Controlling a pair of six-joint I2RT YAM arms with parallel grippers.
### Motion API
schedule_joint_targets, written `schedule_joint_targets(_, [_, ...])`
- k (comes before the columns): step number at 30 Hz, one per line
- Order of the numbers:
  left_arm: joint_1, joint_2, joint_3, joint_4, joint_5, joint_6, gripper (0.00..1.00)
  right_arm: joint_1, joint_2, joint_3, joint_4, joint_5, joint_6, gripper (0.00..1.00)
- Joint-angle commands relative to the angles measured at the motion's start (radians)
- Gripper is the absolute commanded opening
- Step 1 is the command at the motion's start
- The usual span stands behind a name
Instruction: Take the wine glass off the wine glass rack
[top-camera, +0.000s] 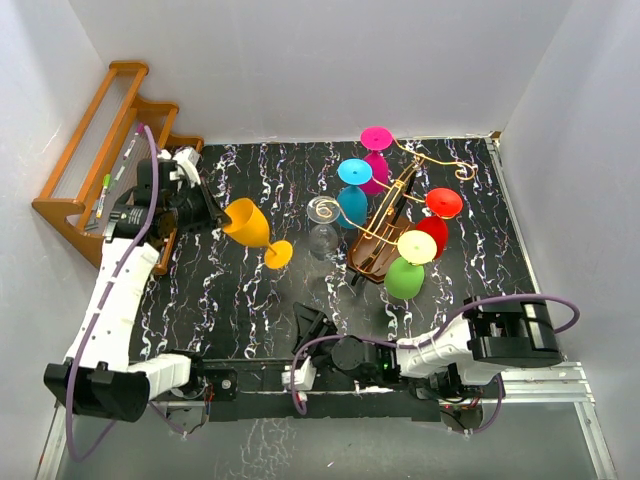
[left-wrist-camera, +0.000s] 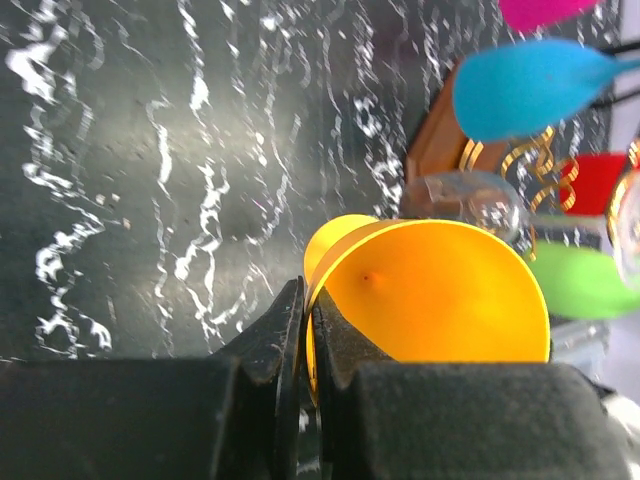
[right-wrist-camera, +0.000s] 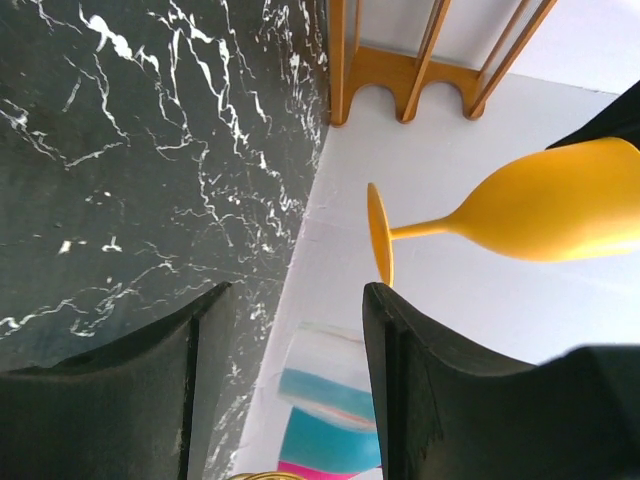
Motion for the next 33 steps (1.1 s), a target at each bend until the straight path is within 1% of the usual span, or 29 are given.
schedule_joint_targets(1, [-0.004,0.078,0.081,0.036,-0.201,-0.007,0.00,0.041,-0.056,-0.003,0.042,0.080,0.118,0.56])
schedule_joint_targets(4, [-0.005,0.148,0.095,0.065,-0.330,0.009,0.00,0.074,-0.095,0.037,-0.030,0.117,0.171,0.56])
schedule_joint_targets(7, [-0.005,0.218,0.097,0.101,-0.427,0.031,0.00,0.097,-0.125,0.094,-0.108,0.140,0.199,0.55])
schedule_joint_targets(10, [-0.005,0.290,0.087,0.145,-0.511,0.046,0.00,0.112,-0.146,0.128,-0.124,0.152,0.190,0.55])
schedule_joint_targets(15, [-0.005,0.353,0.070,0.232,-0.726,0.062,0.00,0.113,-0.166,0.159,-0.126,0.154,0.187,0.55])
schedule_joint_targets(21, [-0.005,0.396,0.050,0.376,-0.832,0.068,0.00,0.113,-0.165,0.168,-0.136,0.172,0.189,0.55])
schedule_joint_targets(25, [0.005,0.423,0.038,0.472,-0.908,0.110,0.00,0.114,-0.178,0.168,-0.136,0.182,0.207,0.55])
schedule_joint_targets(26, [0.019,0.437,0.040,0.488,-0.910,0.108,0.00,0.114,-0.182,0.170,-0.136,0.183,0.212,0.55])
schedule_joint_targets(27, [0.040,0.451,0.043,0.501,-0.882,0.105,0.00,0.114,-0.185,0.170,-0.138,0.182,0.217,0.55])
schedule_joint_targets(30, [0.112,0.510,0.083,0.508,-0.730,0.062,0.00,0.114,-0.195,0.173,-0.148,0.185,0.226,0.55])
schedule_joint_targets(33, [0.141,0.573,0.125,0.501,-0.658,0.038,0.00,0.114,-0.200,0.173,-0.150,0.194,0.234,0.54])
